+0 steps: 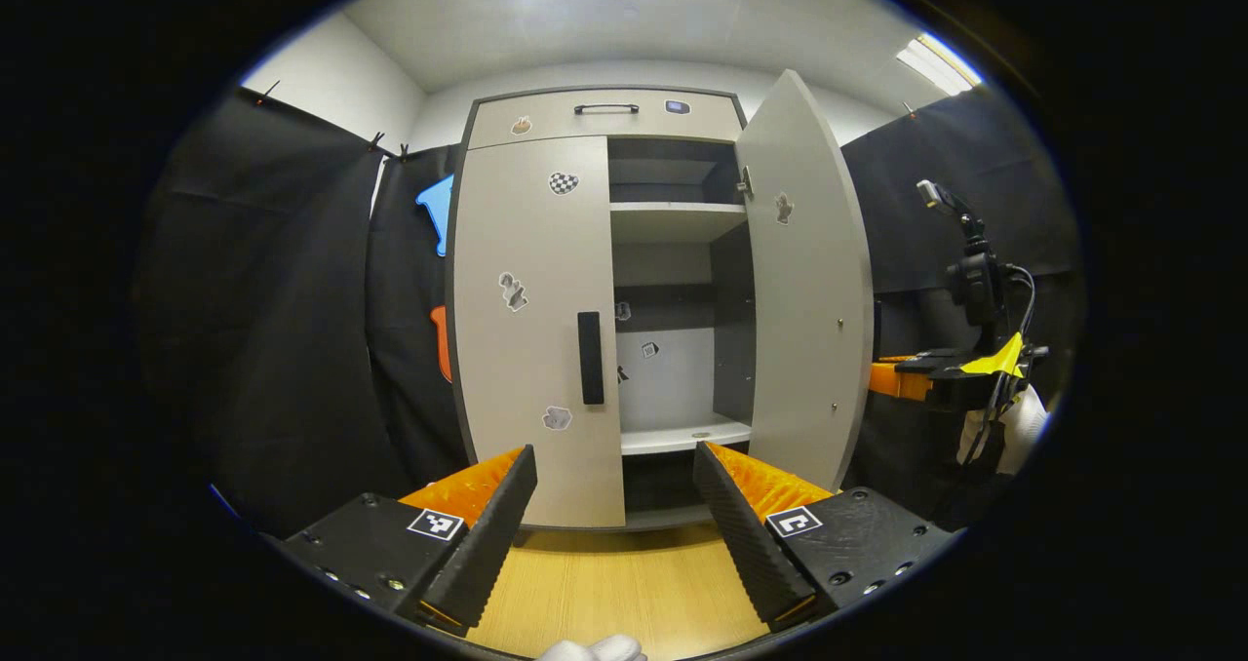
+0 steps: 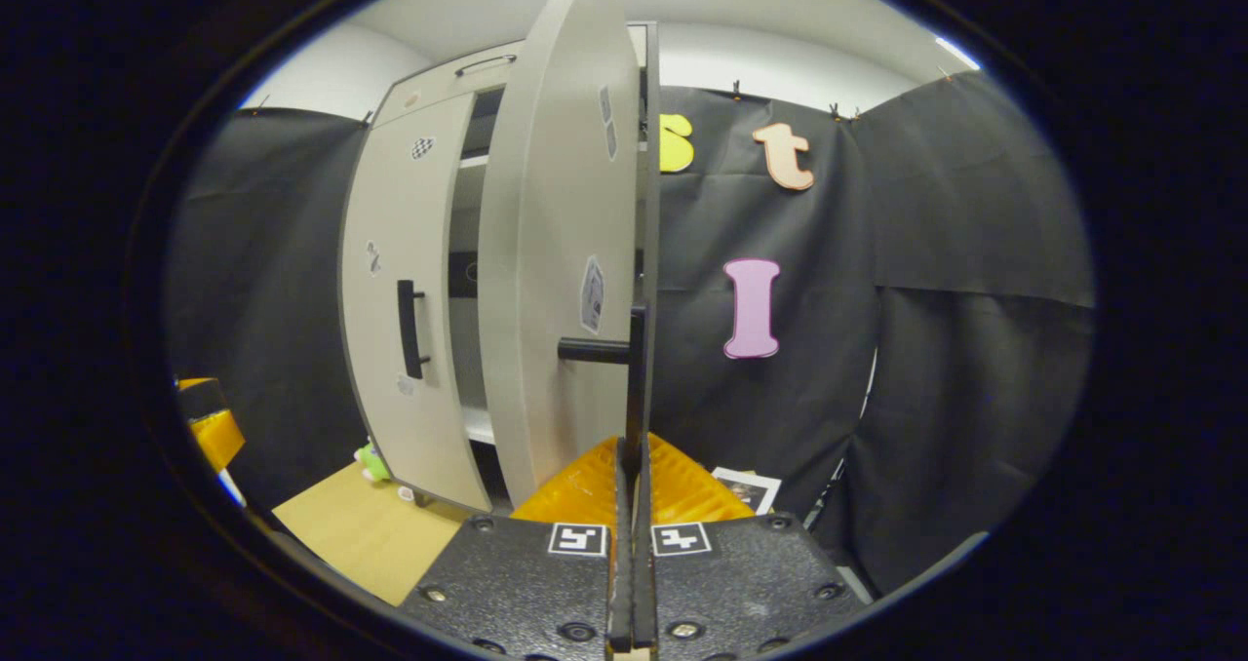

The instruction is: Open the right door of the double-door shoe cabinet with the right hand, and open the left door with the left hand.

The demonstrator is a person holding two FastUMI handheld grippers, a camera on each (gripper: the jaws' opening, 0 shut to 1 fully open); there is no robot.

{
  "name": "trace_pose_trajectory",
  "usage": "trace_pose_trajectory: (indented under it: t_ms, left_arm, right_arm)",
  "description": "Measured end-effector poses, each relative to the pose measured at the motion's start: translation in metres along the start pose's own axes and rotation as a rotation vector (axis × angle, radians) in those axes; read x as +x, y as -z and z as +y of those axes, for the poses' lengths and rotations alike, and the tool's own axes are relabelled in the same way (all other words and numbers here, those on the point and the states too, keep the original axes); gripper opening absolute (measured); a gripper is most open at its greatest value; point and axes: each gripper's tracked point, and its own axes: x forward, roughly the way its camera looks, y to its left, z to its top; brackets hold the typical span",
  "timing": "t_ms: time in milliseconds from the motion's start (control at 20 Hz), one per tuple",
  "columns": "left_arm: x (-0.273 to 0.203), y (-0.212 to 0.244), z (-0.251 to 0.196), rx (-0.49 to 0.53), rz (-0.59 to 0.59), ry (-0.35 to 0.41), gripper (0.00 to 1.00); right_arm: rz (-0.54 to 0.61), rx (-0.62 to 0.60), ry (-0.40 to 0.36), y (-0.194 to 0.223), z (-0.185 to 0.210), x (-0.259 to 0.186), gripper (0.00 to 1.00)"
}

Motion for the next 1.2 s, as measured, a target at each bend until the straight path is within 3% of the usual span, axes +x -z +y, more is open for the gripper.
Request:
trace_pose_trajectory:
  t_ms: [150, 450, 800, 900, 950, 1050, 1200]
  left_arm:
    - [0.002, -0.001, -0.006, 0.001, 0.007, -0.007, 0.97]
    - [0.006, -0.001, -0.013, 0.009, 0.016, -0.015, 0.97]
    - [0.009, 0.001, 0.004, -0.009, 0.019, -0.030, 0.97]
    - [0.010, 0.003, 0.009, -0.011, 0.027, -0.027, 0.97]
    - [0.011, 0.003, 0.012, -0.007, 0.027, -0.025, 0.97]
    - [0.012, 0.003, 0.020, 0.001, 0.023, -0.023, 0.97]
    - [0.016, 0.006, 0.032, -0.001, 0.024, -0.022, 0.97]
  right_arm:
    - [0.003, 0.054, -0.042, -0.002, -0.001, 0.000, 0.04]
    - [-0.004, 0.063, -0.039, -0.003, -0.004, 0.000, 0.04]
    - [-0.017, 0.057, 0.025, -0.010, -0.012, -0.013, 0.06]
    - [-0.031, 0.041, 0.067, -0.015, -0.017, -0.023, 0.14]
    - [-0.046, 0.036, 0.087, -0.020, -0.019, -0.029, 0.26]
    - [-0.075, 0.015, 0.130, -0.028, -0.020, -0.046, 0.41]
    - [-0.105, 0.002, 0.139, -0.035, -0.004, -0.068, 0.68]
